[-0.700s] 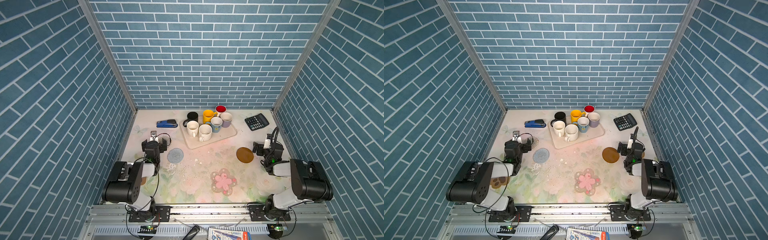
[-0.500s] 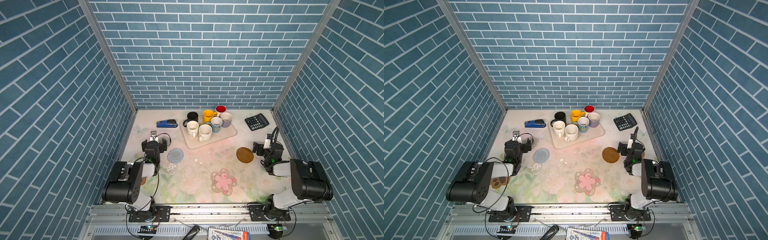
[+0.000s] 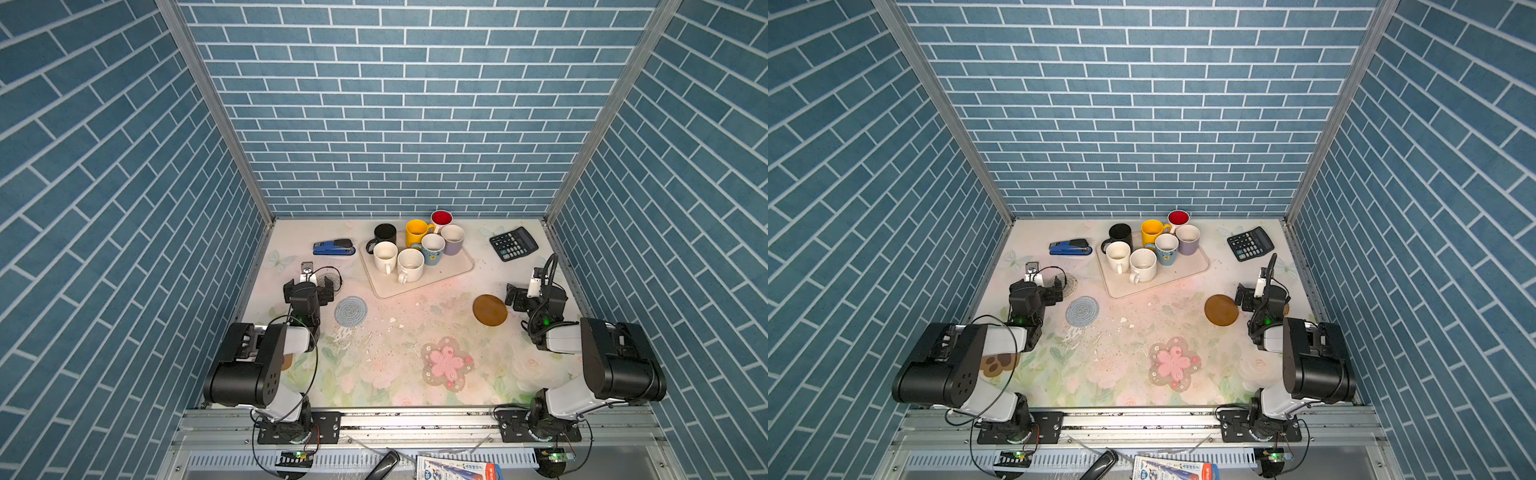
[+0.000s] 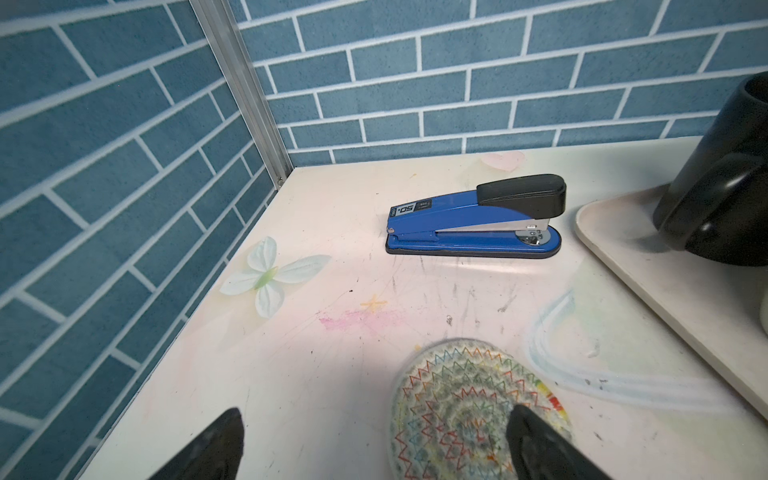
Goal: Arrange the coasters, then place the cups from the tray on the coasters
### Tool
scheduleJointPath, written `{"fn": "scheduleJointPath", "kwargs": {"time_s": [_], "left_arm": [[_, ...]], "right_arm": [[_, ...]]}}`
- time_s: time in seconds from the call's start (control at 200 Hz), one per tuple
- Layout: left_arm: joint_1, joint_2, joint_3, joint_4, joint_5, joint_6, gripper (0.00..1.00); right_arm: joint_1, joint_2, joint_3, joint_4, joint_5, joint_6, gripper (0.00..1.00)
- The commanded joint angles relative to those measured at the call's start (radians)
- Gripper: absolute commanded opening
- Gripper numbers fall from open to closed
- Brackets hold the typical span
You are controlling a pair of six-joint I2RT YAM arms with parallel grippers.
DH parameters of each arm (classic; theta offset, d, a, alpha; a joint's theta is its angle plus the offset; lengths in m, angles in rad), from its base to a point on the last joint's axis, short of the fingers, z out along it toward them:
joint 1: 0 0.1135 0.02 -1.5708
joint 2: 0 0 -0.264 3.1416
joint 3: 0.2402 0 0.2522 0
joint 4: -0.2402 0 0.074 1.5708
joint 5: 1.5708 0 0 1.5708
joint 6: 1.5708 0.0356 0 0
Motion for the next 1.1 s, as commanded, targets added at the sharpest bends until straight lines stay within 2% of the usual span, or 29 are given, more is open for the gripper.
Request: {"fn": "scheduleJointPath", "kwargs": {"time_s": [0.0, 0.195, 0.4, 0.525, 0.615, 0.725, 0.845, 0.925, 1.015, 1.095], "left_arm": [[0.003, 0.005, -0.005, -0.004, 0.008, 0.002, 0.99], [0.009, -0.026, 0.028, -0.087, 0.04, 0.005, 0.99], [0.009, -0.166, 0.092, -0.309, 0.061, 0.017, 0.99], [0.008, -0.281, 0.18, -0.544, -0.007, 0.003, 0.99], [0.009, -0.34, 0.296, -0.773, -0.027, -0.042, 0.99], [0.005, -0.398, 0.419, -1.002, 0.052, -0.098, 0.99], [-0.019, -0.471, 0.48, -1.148, 0.103, -0.178, 0.99], [-0.051, -0.512, 0.508, -1.242, 0.12, -0.227, 0.98], [-0.109, -0.548, 0.517, -1.329, 0.08, -0.261, 0.96], [-0.134, -0.567, 0.508, -1.396, 0.036, -0.309, 0.95]], "right_arm": [[0.004, 0.006, 0.033, 0.013, -0.007, -0.023, 0.99], [0.004, -0.06, 0.013, -0.001, 0.084, 0.007, 0.99], [0.004, -0.254, 0.103, -0.369, 0.203, 0.084, 0.99], [0.004, -0.347, 0.133, -0.503, 0.212, 0.15, 0.99], [0.004, -0.413, 0.168, -0.62, 0.18, 0.195, 0.99], [0.004, -0.485, 0.252, -0.825, 0.113, 0.232, 0.99], [0.006, -0.551, 0.345, -1.029, 0.031, 0.266, 0.98], [0.015, -0.59, 0.378, -1.1, -0.074, 0.297, 0.98], [0.058, -0.62, 0.41, -1.165, -0.127, 0.309, 0.98], [0.127, -0.636, 0.433, -1.215, -0.123, 0.301, 0.97]]}}
